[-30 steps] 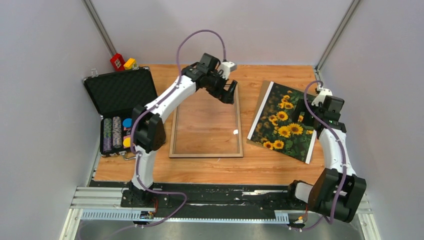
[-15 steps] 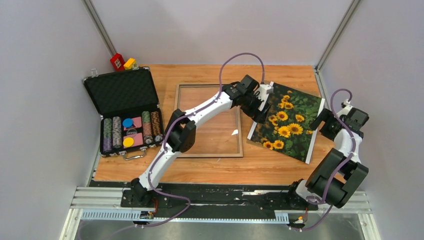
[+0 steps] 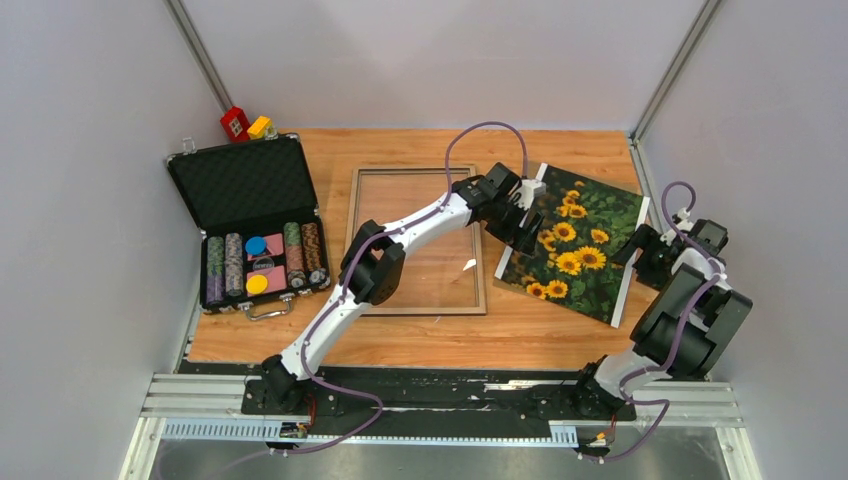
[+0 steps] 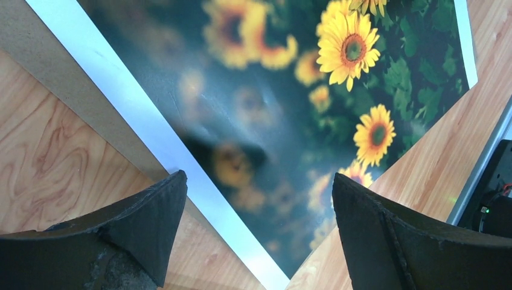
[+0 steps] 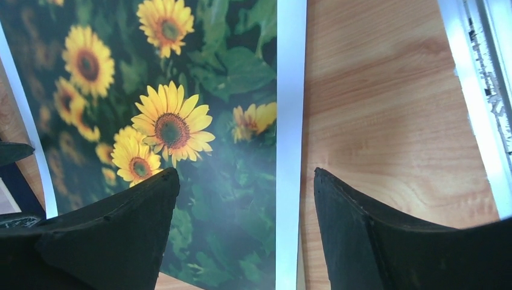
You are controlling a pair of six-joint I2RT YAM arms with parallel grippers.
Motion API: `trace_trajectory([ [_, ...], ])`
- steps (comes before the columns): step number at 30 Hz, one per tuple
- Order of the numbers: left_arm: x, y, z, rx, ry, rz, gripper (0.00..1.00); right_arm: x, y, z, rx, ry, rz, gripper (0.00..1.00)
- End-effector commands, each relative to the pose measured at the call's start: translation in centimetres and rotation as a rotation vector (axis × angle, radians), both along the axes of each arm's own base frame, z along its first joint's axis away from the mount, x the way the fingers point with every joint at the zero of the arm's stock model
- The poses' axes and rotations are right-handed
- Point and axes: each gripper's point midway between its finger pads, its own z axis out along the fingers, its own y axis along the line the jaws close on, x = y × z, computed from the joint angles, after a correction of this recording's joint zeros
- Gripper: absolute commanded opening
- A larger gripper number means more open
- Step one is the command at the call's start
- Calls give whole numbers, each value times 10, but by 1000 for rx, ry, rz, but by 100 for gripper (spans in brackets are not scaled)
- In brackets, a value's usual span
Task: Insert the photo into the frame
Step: Pick up the photo at the center of the board.
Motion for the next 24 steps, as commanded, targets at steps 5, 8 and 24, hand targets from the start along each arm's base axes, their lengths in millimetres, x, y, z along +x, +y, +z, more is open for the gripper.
trace_trajectory([
  [5, -2, 0, 8, -21, -28, -9, 97, 17, -8, -2, 44, -12, -8, 79],
  [8, -4, 3, 5, -10, -26, -12, 97, 19, -8, -5, 55, -8, -4, 79],
  [24, -15, 15, -10, 23, 5, -20, 97, 42, -1, -21, 215, -11, -7, 75],
])
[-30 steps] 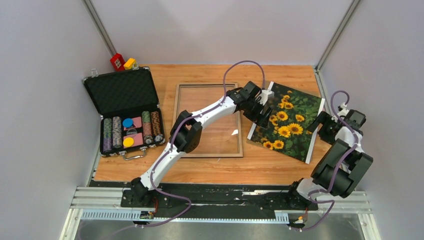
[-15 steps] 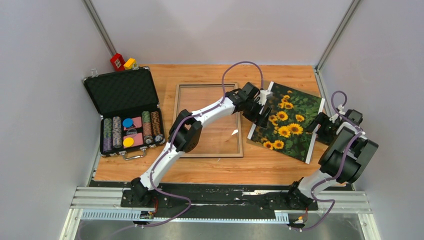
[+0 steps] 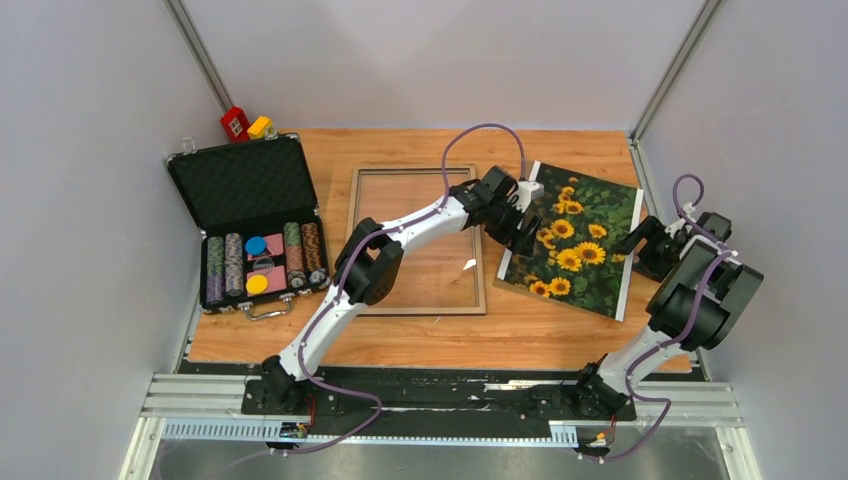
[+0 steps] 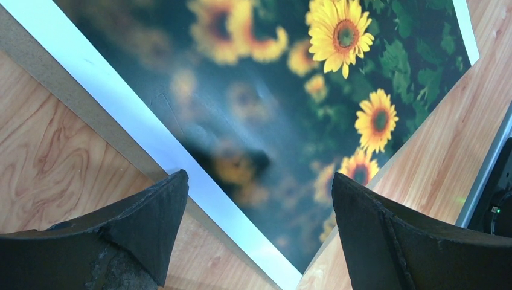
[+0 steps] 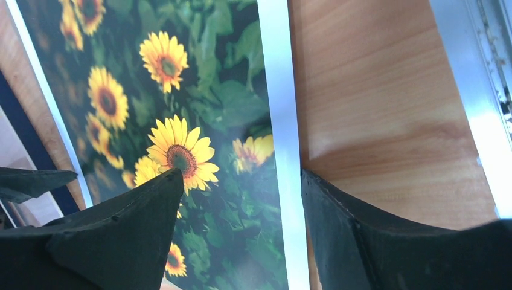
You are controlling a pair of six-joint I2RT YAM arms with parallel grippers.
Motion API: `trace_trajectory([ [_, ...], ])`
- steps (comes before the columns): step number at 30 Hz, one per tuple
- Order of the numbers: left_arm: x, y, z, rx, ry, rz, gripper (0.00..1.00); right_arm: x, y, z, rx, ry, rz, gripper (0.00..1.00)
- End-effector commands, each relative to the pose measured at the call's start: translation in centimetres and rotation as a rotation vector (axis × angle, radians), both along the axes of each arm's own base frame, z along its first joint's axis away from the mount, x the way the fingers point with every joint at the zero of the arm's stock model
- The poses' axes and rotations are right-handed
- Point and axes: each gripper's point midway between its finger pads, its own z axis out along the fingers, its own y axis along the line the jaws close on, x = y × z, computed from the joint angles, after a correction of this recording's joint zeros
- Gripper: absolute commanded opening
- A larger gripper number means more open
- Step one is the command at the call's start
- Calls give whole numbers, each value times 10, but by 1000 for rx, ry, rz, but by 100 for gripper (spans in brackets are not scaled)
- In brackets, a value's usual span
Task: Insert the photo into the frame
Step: Pick up the photo at the center of the board.
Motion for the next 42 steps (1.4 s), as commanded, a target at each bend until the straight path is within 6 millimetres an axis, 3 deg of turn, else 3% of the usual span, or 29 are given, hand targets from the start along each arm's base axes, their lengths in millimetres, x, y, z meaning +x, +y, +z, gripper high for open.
trace_trajectory([
  [1, -15, 14, -8, 59, 44, -12, 97, 11, 7, -3, 74, -23, 11, 74],
  [6, -16, 16, -13, 71, 47, -13, 97, 16, 11, 6, 89, -69, 41, 72],
  [16, -17, 17, -20, 78, 55, -16, 96, 18, 34, 55, 136, -256, 159, 68],
  [20, -16, 17, -20, 79, 50, -17, 96, 17, 37, 62, 133, -289, 184, 65],
  [26, -16, 19, -21, 87, 39, -23, 97, 16, 40, 60, 124, -313, 233, 63],
  [38, -16, 21, -23, 94, 34, -25, 96, 13, 25, 31, 65, -225, 187, 62],
  [42, -17, 20, -25, 93, 40, -25, 97, 14, 29, 25, 99, -222, 196, 59],
])
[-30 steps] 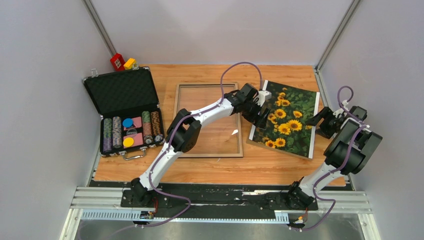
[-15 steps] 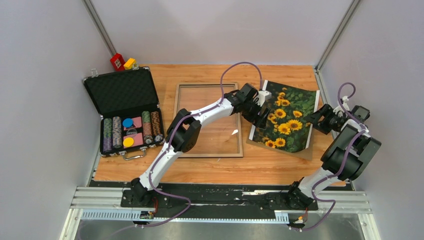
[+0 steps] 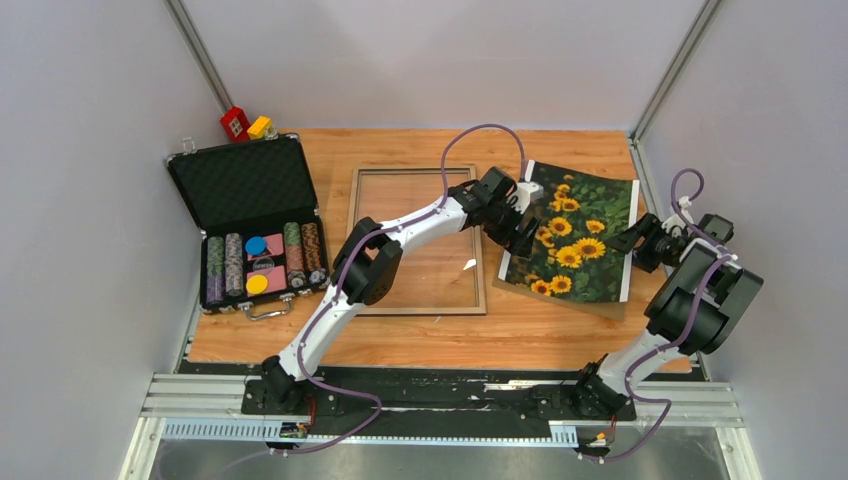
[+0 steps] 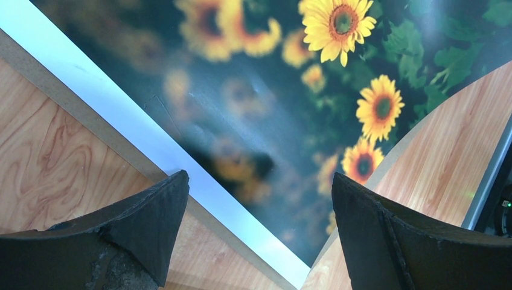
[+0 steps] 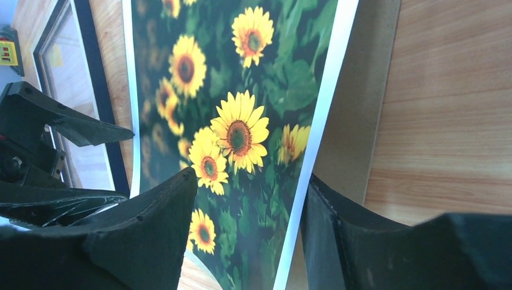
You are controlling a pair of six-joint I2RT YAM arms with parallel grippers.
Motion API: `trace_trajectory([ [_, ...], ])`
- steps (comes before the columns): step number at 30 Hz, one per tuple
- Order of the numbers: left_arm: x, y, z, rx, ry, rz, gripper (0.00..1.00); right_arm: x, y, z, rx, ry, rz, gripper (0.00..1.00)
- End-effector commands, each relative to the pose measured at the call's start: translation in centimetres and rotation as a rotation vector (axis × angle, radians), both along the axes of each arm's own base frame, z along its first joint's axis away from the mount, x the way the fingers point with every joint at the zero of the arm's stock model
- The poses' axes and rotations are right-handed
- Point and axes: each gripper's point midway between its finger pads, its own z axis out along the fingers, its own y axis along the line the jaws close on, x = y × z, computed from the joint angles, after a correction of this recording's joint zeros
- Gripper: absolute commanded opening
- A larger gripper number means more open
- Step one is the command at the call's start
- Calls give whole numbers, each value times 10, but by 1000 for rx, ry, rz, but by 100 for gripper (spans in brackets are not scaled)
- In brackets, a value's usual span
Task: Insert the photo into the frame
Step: Pick up the photo at the center of the board.
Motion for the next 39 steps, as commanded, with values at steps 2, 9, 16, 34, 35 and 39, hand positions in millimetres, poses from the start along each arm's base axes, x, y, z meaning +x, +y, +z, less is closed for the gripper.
trace_trajectory([
  [2, -16, 16, -24, 89, 65, -3, 97, 4, 3, -10, 18, -12, 31, 55],
  [9, -16, 16, -21, 85, 64, -3, 97, 11, 4, -2, 46, -37, 38, 23],
  [16, -11, 15, 4, 66, 34, 12, 100, 12, 5, 40, -12, -125, 48, 0],
  [34, 23, 68, 180, -92, -98, 139, 100, 37, 63, 201, -492, -362, 92, 0],
  [35, 25, 73, 185, -101, -90, 145, 100, 39, 67, 213, -534, -387, 90, 0],
  [39, 30, 90, 220, -175, -79, 187, 100, 45, 84, 252, -680, -446, 95, 0],
])
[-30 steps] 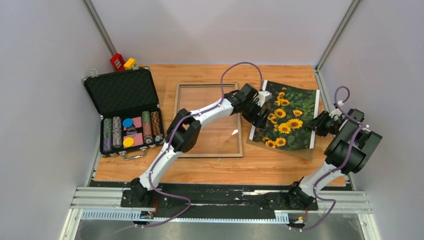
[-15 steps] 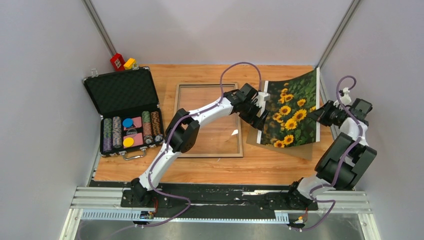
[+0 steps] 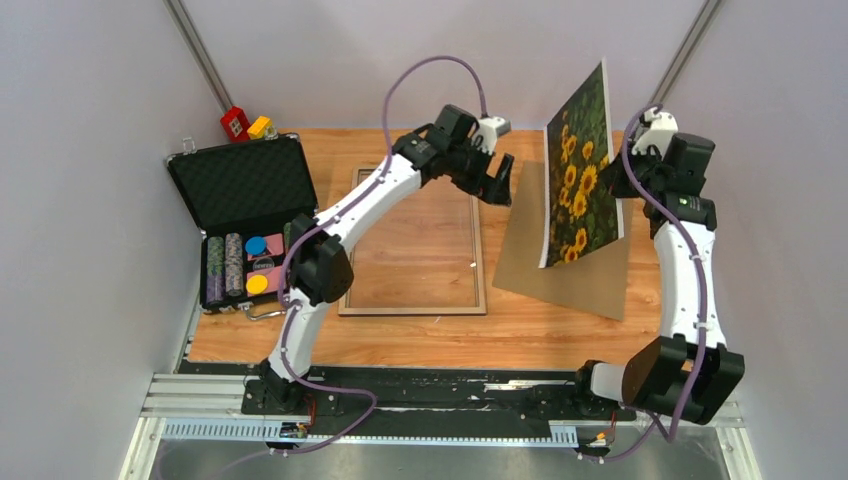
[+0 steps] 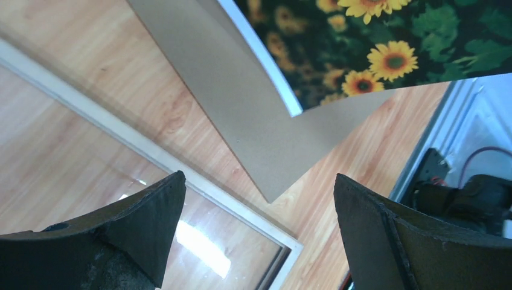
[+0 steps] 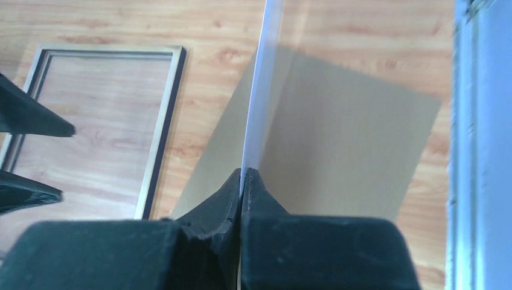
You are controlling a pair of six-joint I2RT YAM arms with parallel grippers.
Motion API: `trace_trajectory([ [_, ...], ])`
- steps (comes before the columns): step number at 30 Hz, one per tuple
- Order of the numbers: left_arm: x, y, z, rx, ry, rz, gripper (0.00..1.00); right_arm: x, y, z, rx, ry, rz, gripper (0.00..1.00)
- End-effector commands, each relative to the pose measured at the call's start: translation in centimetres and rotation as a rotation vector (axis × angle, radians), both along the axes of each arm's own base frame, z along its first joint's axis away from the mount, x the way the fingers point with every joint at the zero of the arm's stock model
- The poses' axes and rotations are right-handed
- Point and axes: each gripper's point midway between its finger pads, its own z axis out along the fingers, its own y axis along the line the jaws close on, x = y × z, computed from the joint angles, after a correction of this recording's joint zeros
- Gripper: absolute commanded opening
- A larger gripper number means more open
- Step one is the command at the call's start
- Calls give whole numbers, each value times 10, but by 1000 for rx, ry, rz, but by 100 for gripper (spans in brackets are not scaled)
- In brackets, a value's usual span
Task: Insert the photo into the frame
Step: Pick up the photo at the center of the board, then turn over the photo from the photo frame.
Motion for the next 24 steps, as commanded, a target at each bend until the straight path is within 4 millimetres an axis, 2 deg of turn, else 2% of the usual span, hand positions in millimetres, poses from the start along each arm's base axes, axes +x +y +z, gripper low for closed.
trace_trajectory([
  [1, 0, 22, 78, -144, -11, 50, 100, 6, 1, 61, -197, -129, -71, 0],
  [4, 5, 30, 100, -240, 30, 84, 100, 11, 18, 75, -255, -152, -59, 0],
  [6, 6, 34, 115, -305, 68, 102, 100, 15, 31, 77, -299, -156, -49, 0],
  [9, 6, 37, 129, -368, 131, 127, 100, 18, 72, 65, -343, -140, 28, 0],
  [13, 7, 36, 134, -445, 229, 144, 100, 20, 109, 29, -372, -73, 87, 0],
  [18, 7, 36, 105, -460, 420, 229, 100, 11, 148, -7, -395, -11, 173, 0],
  [24, 17, 37, 85, -468, 521, 308, 100, 2, 167, -29, -390, 27, 224, 0],
])
